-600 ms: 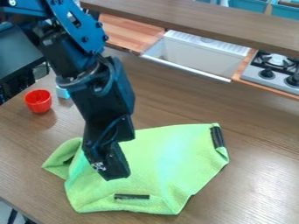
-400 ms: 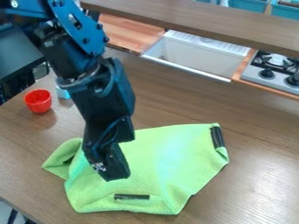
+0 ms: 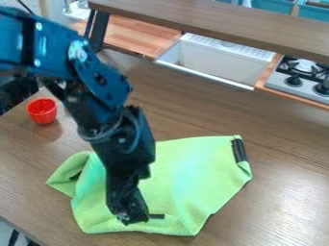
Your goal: Unfold the cloth from bottom right to top left
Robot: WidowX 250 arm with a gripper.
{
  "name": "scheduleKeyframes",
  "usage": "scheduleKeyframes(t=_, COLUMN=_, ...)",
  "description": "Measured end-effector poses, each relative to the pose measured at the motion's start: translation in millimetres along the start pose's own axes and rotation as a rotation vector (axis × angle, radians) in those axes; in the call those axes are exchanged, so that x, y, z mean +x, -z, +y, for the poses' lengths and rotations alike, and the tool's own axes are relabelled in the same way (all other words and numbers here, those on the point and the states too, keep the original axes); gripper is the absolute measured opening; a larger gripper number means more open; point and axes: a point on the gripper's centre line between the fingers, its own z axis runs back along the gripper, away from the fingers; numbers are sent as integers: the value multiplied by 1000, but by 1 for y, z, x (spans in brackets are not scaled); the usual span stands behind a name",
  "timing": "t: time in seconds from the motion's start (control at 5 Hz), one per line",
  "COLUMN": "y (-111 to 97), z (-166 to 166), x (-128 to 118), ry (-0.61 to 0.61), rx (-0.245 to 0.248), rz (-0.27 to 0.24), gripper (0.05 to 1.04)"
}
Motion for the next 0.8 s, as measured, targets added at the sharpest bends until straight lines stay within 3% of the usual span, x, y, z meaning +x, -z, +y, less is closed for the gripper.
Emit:
scheduleKeyframes(t=0.4, y=32, z=0, x=-5, ry=-3, rx=48, rz=75, gripper=999)
scheduleKeyframes(t=0.8, y=50, z=2, x=-11, ry=-10, rx=28, rz=117, gripper=999)
